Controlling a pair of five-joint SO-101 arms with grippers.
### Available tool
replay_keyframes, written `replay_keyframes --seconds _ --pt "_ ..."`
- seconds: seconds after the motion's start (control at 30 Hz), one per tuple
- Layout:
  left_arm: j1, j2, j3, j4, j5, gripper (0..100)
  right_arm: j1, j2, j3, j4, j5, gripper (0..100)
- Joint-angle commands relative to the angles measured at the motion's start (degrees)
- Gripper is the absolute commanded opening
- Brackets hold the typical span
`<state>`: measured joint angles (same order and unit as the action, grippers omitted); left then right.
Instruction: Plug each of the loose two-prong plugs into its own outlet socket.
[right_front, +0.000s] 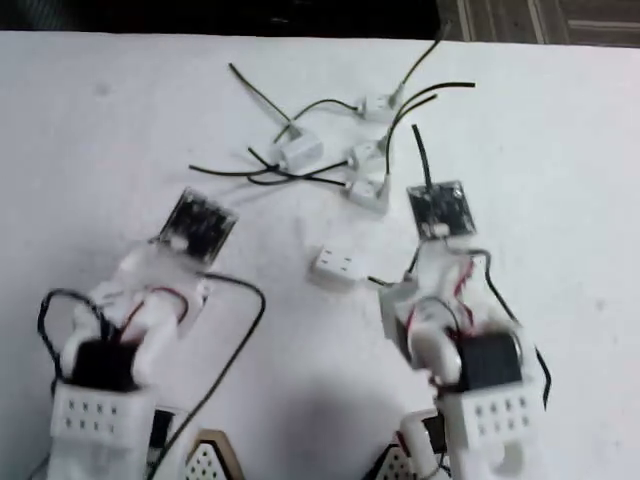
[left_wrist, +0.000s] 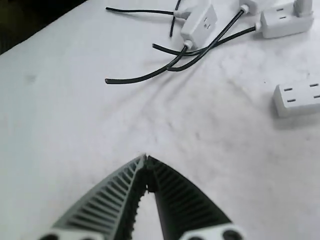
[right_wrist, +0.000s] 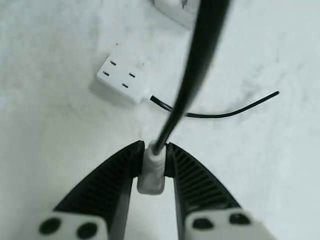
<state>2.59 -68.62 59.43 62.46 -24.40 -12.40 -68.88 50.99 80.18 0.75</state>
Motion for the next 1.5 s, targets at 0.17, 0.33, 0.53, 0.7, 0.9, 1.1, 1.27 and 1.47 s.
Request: replay_keyframes --seconds 0.17,0.33,0.53,0.7,0.9,1.1,1.27,1.47 --pt "4.97 41.36 -24.88 0.00 -8.35 12 6.90 -8.75 2.55 -0.66 -0.35 1.6" --pt "7.43 60.35 -37.54 -1.14 -8.44 16 10.59 -8.84 3.16 -0.57 -0.09 1.6" --pt "11.21 77.93 -48.26 -5.98 -8.09 16 14.20 -9.19 3.16 -0.57 0.09 1.6" --pt "14.99 87.08 -54.07 -9.41 -7.03 12 16.75 -9.19 3.16 -0.22 2.29 1.6" --pt "17.19 95.69 -62.07 -10.90 -2.37 9 17.54 -9.19 3.16 0.66 2.99 1.6" --pt "17.89 99.82 -67.96 -5.98 -2.37 9 17.45 -9.19 3.16 0.92 3.08 1.6" --pt "21.67 100.00 -70.68 3.78 -2.37 9 17.45 -9.19 3.08 0.92 3.08 1.6" --pt "24.92 100.26 -70.24 12.22 -2.37 9 17.54 -9.19 3.08 0.92 3.08 1.6"
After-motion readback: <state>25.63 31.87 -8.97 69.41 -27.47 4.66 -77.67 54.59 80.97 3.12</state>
